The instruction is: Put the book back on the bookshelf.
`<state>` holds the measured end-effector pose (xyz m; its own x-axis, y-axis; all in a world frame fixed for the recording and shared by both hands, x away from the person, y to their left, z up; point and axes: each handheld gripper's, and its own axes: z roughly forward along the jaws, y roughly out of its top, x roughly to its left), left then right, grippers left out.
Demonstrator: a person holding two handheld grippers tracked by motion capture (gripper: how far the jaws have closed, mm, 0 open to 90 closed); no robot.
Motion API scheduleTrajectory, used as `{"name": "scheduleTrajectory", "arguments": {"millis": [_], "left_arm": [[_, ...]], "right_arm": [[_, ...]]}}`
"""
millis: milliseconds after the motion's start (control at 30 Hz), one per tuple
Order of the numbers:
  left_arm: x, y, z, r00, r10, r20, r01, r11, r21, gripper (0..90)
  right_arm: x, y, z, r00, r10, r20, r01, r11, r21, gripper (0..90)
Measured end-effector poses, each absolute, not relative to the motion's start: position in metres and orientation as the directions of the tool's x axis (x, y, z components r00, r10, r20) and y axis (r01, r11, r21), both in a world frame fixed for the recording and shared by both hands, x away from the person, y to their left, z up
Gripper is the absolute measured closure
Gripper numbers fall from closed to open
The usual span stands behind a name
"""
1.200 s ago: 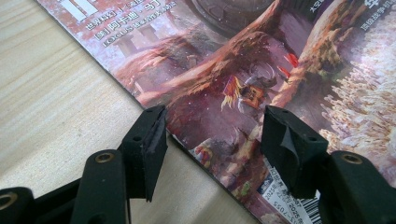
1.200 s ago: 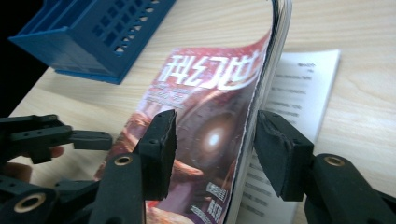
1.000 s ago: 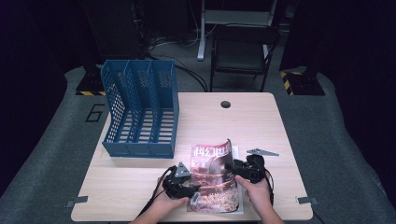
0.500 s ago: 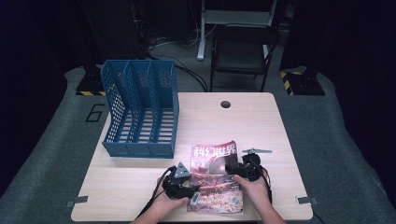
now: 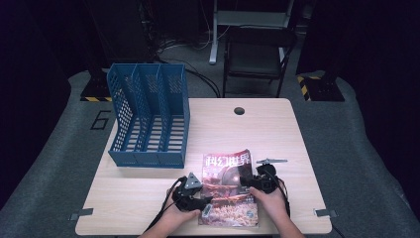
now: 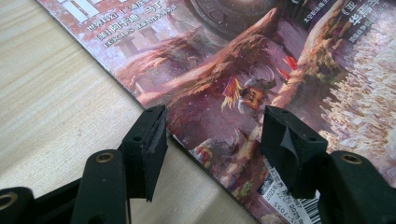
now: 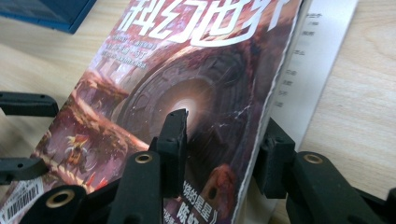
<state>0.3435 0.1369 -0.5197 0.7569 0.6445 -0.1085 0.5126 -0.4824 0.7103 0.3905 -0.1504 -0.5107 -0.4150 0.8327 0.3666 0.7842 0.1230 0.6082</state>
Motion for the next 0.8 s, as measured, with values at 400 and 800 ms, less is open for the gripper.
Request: {"name": "scheduleTrajectory", "arguments": {"millis": [400,800], "left_arm": [[0.3434,0.137,-0.5198,0.756,0.646,-0.106,0.512,-0.482,0.711,40.9],[0.3442,0.1376,-0.5198,0.755,0.645,-0.118,0.518,-0.476,0.711,40.9]], "right_arm": [[0.3882,-0.1471,-0.5104,-0.425,0.818,0.387,0.799,0.137,0.586,60.1],[0.3884,-0.145,-0.5095,-0.454,0.822,0.344,0.782,0.182,0.596,58.7]]}}
